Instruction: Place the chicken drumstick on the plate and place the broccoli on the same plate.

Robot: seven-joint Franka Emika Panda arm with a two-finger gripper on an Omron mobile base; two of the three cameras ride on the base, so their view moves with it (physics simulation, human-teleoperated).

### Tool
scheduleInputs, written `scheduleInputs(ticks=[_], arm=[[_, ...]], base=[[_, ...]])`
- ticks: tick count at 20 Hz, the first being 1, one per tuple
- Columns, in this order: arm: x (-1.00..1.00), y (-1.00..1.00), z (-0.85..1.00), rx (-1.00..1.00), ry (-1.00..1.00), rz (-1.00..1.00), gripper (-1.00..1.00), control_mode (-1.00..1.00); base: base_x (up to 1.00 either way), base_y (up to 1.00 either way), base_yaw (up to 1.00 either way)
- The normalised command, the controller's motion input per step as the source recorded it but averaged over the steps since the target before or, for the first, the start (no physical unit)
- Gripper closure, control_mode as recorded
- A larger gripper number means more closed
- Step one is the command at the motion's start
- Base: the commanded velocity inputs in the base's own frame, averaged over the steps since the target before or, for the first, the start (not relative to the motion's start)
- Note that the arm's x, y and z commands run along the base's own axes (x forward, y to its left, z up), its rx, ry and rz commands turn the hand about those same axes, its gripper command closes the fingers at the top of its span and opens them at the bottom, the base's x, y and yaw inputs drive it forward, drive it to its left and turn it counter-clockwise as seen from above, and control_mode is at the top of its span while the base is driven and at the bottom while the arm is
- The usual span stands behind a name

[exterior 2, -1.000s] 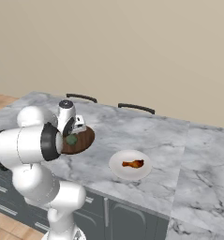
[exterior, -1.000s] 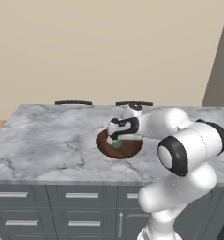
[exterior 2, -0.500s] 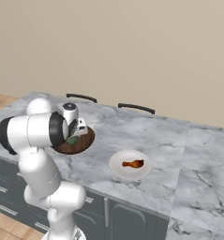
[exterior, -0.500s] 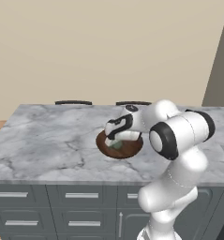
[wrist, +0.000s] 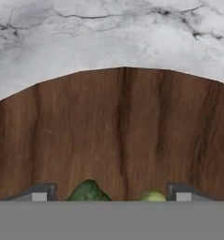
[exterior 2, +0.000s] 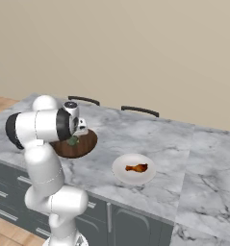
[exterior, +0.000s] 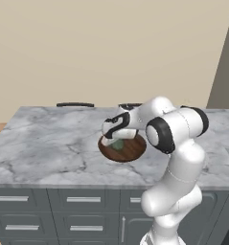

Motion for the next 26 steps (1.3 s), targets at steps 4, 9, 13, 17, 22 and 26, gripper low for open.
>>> scheduleInputs(ticks=[4, 9, 13, 17, 22, 26], arm=[[-0.01, 0.02, -0.12, 0.00, 0.08, 0.00, 1.00, -1.00], [-0.16, -0.09, 0.00, 0.00, 0.02, -0.01, 1.00, -1.00], [-0.16, -0.12, 0.00, 0.00, 0.00, -0.07, 1.00, -1.00], [-0.18, -0.06, 0.18, 0.00, 0.00, -0.11, 1.00, -1.00], [-0.14, 0.00, 0.69, 0.00, -0.03, -0.14, 1.00, -1.00], [-0.17, -0.14, 0.75, 0.00, -0.01, -0.14, 1.00, -1.00]], base=[[0.00, 0.00, 0.00], [0.00, 0.00, 0.00], [0.00, 0.00, 0.00], [0.00, 0.00, 0.00], [0.00, 0.00, 0.00], [0.00, 0.00, 0.00]])
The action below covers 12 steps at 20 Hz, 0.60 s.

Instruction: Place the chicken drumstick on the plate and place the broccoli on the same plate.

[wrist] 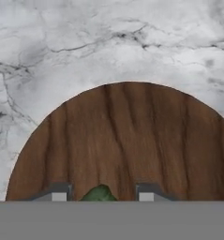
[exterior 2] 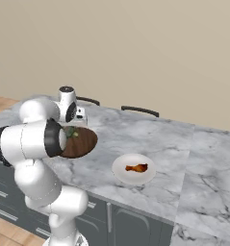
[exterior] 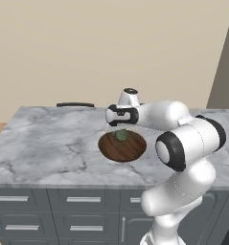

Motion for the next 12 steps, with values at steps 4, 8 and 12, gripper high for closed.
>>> scheduleInputs(ticks=[4, 8, 12], arm=[[-0.46, -0.53, 0.40, 0.00, 0.00, -0.19, 1.00, -1.00], [-0.55, -0.77, 0.27, 0.02, 0.00, -0.21, 1.00, -1.00], [-0.51, -0.75, 0.36, 0.02, 0.00, -0.18, 1.00, -1.00]], base=[[0.00, 0.00, 0.00], [0.00, 0.00, 0.00], [0.00, 0.00, 0.00]])
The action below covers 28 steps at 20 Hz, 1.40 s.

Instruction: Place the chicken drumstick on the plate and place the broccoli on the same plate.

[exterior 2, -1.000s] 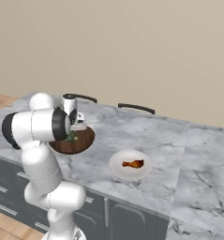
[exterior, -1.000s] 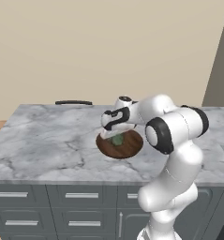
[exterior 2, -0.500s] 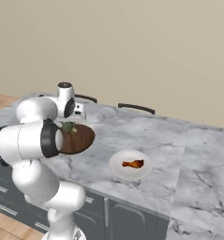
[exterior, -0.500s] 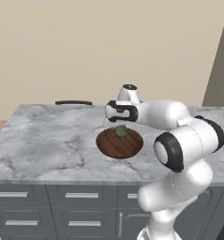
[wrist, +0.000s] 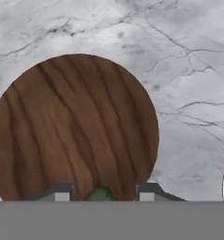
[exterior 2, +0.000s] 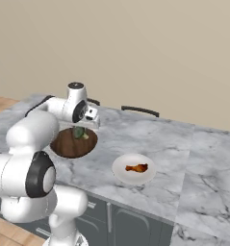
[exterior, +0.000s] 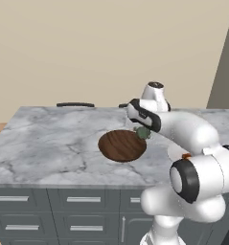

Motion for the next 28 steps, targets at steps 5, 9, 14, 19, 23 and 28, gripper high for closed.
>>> scheduleInputs(ticks=[5, 9, 14, 19, 23, 28], arm=[[-0.48, -0.80, 0.17, 0.01, 0.00, -0.15, 1.00, -1.00], [-0.41, -0.91, 0.00, 0.00, 0.00, -0.07, 1.00, -1.00], [-0.19, -0.91, -0.01, 0.00, 0.00, -0.02, 1.00, -1.00], [0.00, -0.81, -0.07, 0.00, 0.00, 0.00, 1.00, -1.00], [0.00, -0.78, -0.34, 0.00, 0.00, 0.00, 1.00, -1.00], [0.01, -0.56, -0.50, 0.01, 0.00, 0.00, 1.00, -1.00]], base=[[0.00, 0.00, 0.00], [0.00, 0.00, 0.00], [0.00, 0.00, 0.00], [0.00, 0.00, 0.00], [0.00, 0.00, 0.00], [0.00, 0.00, 0.00]])
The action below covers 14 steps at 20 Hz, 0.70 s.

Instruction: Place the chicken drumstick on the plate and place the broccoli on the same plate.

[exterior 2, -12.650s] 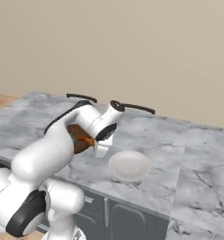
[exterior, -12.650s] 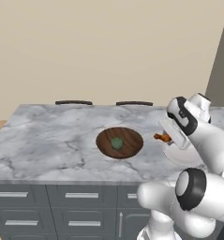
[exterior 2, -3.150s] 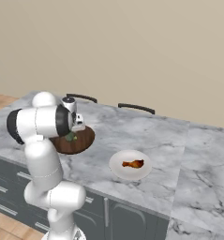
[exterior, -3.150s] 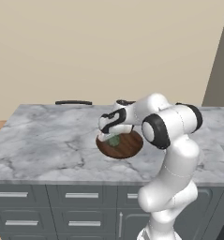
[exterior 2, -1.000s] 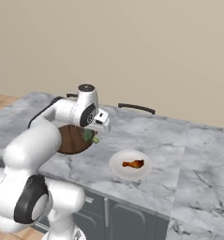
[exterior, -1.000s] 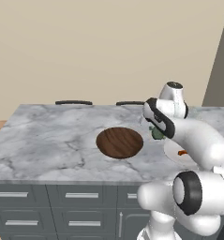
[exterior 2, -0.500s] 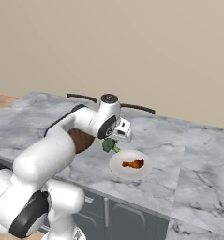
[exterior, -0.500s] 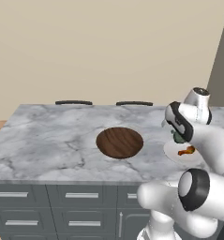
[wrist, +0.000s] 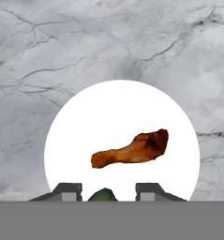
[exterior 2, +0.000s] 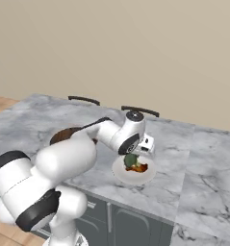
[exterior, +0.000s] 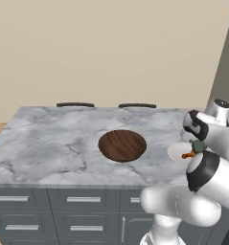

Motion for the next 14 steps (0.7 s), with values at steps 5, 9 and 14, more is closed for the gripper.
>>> scheduleInputs(ticks=[5, 9, 14], arm=[[0.09, -0.32, -0.42, 0.01, 0.00, 0.00, 1.00, -1.00], [0.08, -0.16, -0.27, 0.00, 0.00, 0.00, 1.00, -1.00], [0.10, -0.03, -0.22, 0.00, 0.01, 0.00, 1.00, -1.00]], base=[[0.00, 0.00, 0.00], [0.00, 0.00, 0.00], [0.00, 0.00, 0.00]])
